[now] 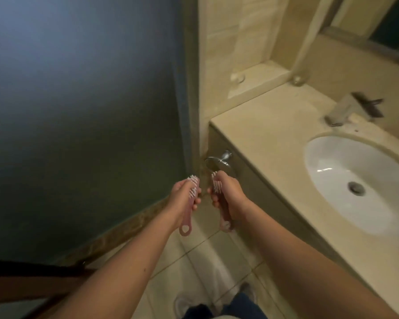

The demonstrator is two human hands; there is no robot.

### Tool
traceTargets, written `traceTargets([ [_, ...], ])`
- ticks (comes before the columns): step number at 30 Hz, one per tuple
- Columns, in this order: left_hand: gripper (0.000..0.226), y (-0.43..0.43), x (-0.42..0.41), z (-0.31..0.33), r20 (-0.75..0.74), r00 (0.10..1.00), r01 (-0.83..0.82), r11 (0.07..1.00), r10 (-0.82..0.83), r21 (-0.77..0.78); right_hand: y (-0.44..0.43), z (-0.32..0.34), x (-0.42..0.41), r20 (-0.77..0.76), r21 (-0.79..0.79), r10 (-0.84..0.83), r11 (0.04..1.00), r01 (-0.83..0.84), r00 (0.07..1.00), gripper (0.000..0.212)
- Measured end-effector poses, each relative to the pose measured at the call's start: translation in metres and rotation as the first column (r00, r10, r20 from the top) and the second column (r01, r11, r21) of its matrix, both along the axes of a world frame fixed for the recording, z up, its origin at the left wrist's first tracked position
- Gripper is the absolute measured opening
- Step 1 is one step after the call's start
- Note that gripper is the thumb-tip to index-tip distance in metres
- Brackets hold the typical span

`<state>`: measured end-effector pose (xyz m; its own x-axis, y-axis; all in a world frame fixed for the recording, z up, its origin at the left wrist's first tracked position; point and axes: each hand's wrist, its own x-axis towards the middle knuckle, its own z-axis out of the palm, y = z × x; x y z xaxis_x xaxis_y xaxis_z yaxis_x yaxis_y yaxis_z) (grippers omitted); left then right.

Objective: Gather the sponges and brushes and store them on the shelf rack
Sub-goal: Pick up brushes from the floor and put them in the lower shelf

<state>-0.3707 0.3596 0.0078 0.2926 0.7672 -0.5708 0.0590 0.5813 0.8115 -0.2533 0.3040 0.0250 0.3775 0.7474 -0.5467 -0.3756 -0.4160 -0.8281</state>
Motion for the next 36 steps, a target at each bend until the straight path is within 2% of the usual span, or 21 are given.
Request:
traceTargets([
  [4,0.042,-0.006,0.064,0.013,0.068,0.991,0.117,0.993,-0.115,-0.034,-0.026,0.018,0.055,-0.048,0.005,-0.142,0.990,0.143,0.989,0.016],
  [7,0.058,-0.018,0.115,0.020,0.068,0.976,0.210,0.977,-0.208,-0.027,-0.048,0.031,0.102,-0.002,-0.047,-0.173,0.984,0.173,0.985,0.016],
  [10,0.053,-0.030,0.156,0.030,0.044,0.955,0.293,0.956,-0.293,-0.003,-0.068,0.040,0.140,0.012,-0.093,-0.181,0.979,0.181,0.983,0.017],
  [13,0.051,-0.046,0.198,0.041,0.051,0.928,0.367,0.930,-0.368,0.030,-0.088,0.046,0.182,0.012,-0.051,-0.220,0.974,0.220,0.975,0.022],
  [17,0.037,-0.068,0.247,0.052,0.053,0.904,0.418,0.904,-0.423,0.093,-0.117,0.046,0.228,0.043,0.010,-0.291,0.957,0.291,0.956,0.029],
  [23,0.017,-0.105,0.312,0.062,0.062,0.862,0.495,0.862,-0.503,0.111,-0.164,0.048,0.279,0.032,0.070,-0.443,0.895,0.440,0.896,0.018],
  [29,0.011,-0.134,0.369,0.061,0.047,0.773,0.627,0.773,-0.632,0.096,-0.207,0.049,0.316,0.026,0.086,-0.617,0.785,0.613,0.786,0.012],
  [33,0.009,-0.149,0.402,0.057,0.038,0.672,0.735,0.673,-0.739,0.082,-0.234,0.047,0.330,0.085,0.078,-0.707,0.707,0.703,0.702,0.010],
  [36,0.010,-0.162,0.426,0.059,0.017,0.567,0.820,0.566,-0.824,0.081,-0.253,0.048,0.335,0.144,0.055,-0.796,0.599,0.798,0.588,0.014],
])
